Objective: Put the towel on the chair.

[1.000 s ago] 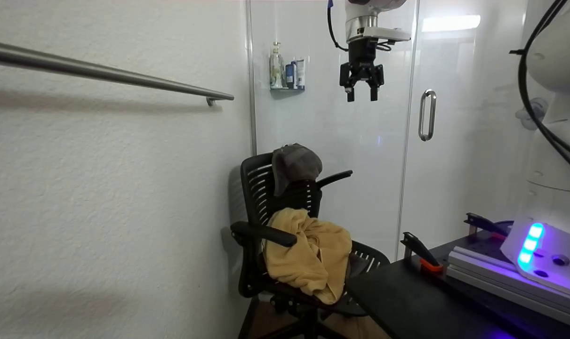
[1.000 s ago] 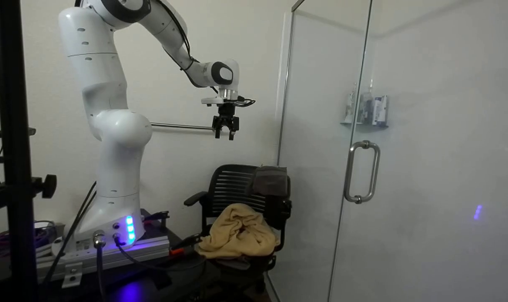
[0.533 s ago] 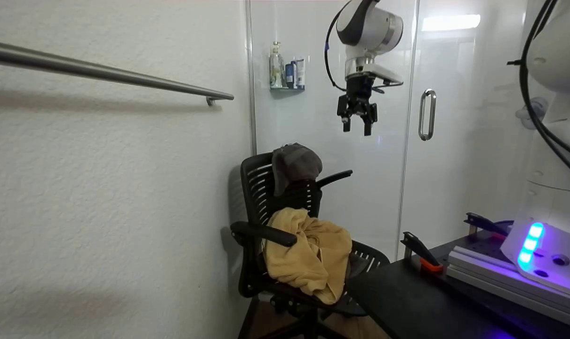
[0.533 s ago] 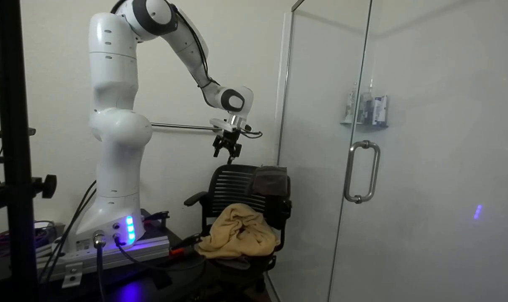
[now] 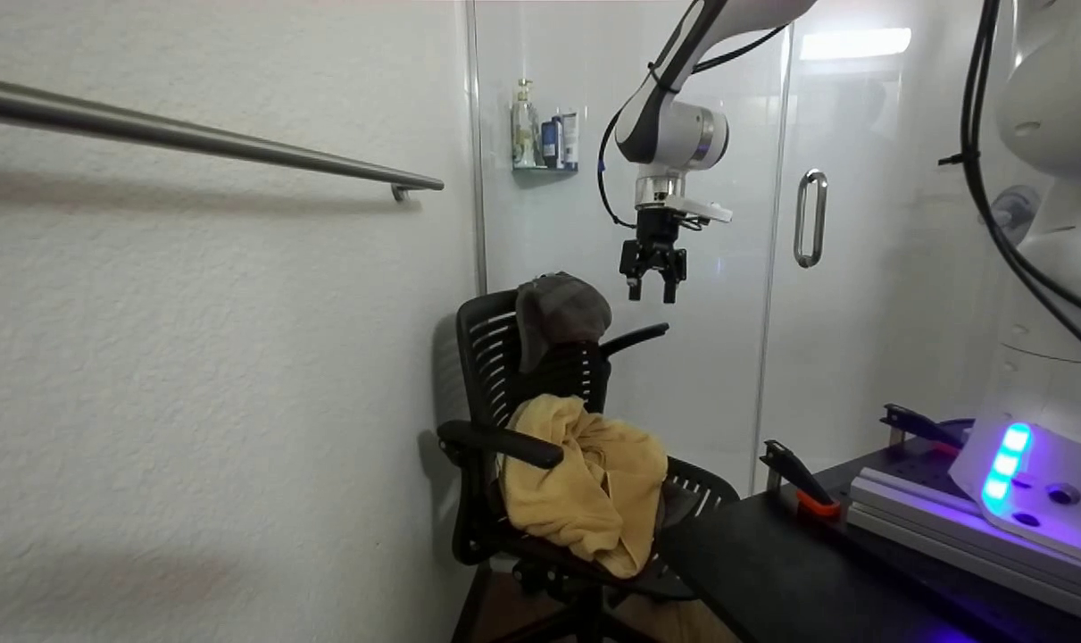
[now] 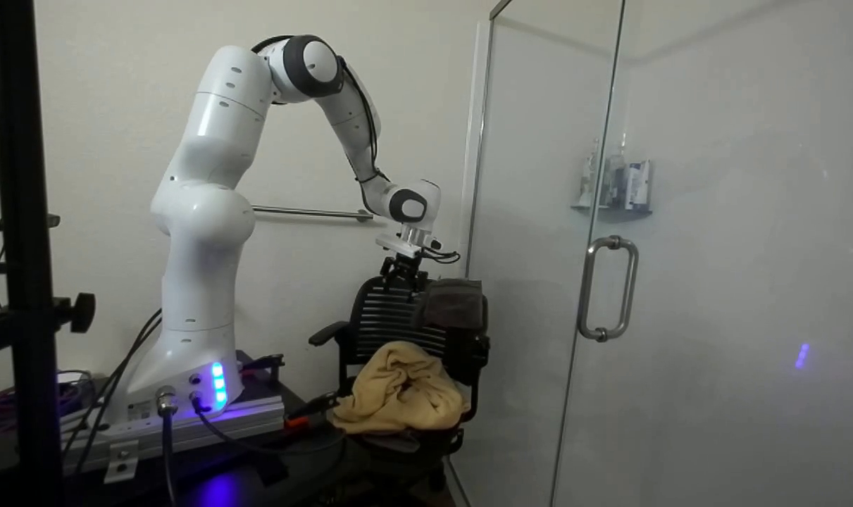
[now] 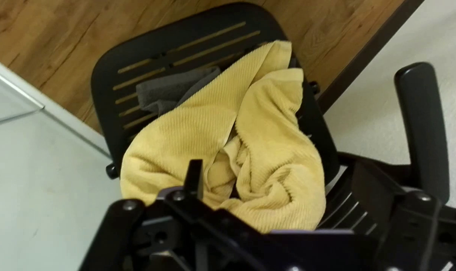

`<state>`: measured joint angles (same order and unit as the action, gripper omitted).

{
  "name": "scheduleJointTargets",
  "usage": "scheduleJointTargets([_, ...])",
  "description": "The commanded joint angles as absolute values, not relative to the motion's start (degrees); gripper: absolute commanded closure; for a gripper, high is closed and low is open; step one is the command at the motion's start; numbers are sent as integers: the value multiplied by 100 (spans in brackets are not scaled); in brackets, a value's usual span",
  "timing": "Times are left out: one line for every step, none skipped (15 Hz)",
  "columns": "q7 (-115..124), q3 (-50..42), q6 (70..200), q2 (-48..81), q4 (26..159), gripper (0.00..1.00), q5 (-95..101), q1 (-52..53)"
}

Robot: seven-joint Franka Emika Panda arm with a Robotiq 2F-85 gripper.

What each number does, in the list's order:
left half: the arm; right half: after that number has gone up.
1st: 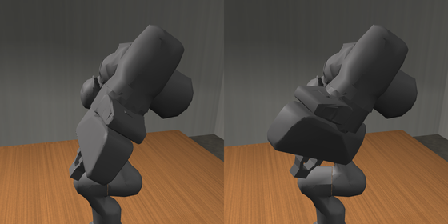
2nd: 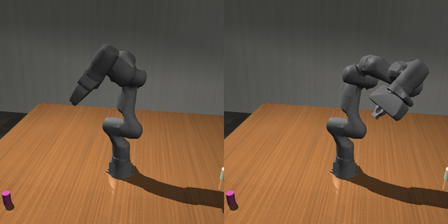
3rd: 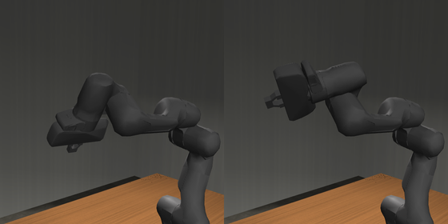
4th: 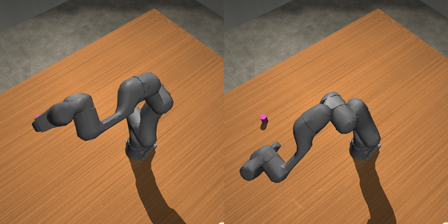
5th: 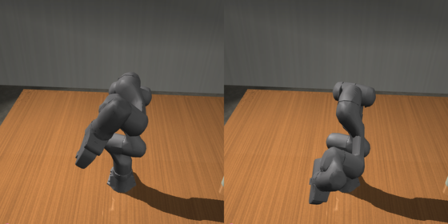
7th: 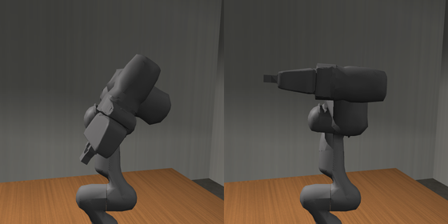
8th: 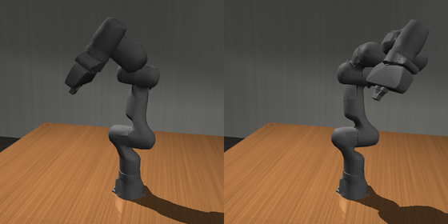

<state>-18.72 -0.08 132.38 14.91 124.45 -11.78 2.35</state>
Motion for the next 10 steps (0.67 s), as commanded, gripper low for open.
scheduleJointTargets([-1637, 23, 13661, 1797, 12051, 0, -775, 62])
scheduleJointTargets([-1658, 38, 13636, 1790, 11994, 0, -767, 1])
scheduleJointTargets([-1626, 123, 13606, 1635, 12227, 0, -802, 34])
scheduleJointTargets([-1626, 117, 13605, 1670, 12143, 0, -784, -1])
scheduleJointTargets([-1627, 112, 13605, 1696, 12090, 0, -777, -31])
scheduleJointTargets([-1627, 110, 13605, 1707, 12067, 0, -777, -47])
scheduleJointTargets([-1476, 57, 13541, 1649, 12154, 0, -589, 18])
scheduleJointTargets([-1387, 54, 13606, 1742, 12127, 0, -529, 43])
scheduleJointTargets([-1023, -11, 13940, 1964, 12050, 0, -281, 155])
scheduleJointTargets([-742, -46, 14192, 2121, 11972, 0, -12, 254])
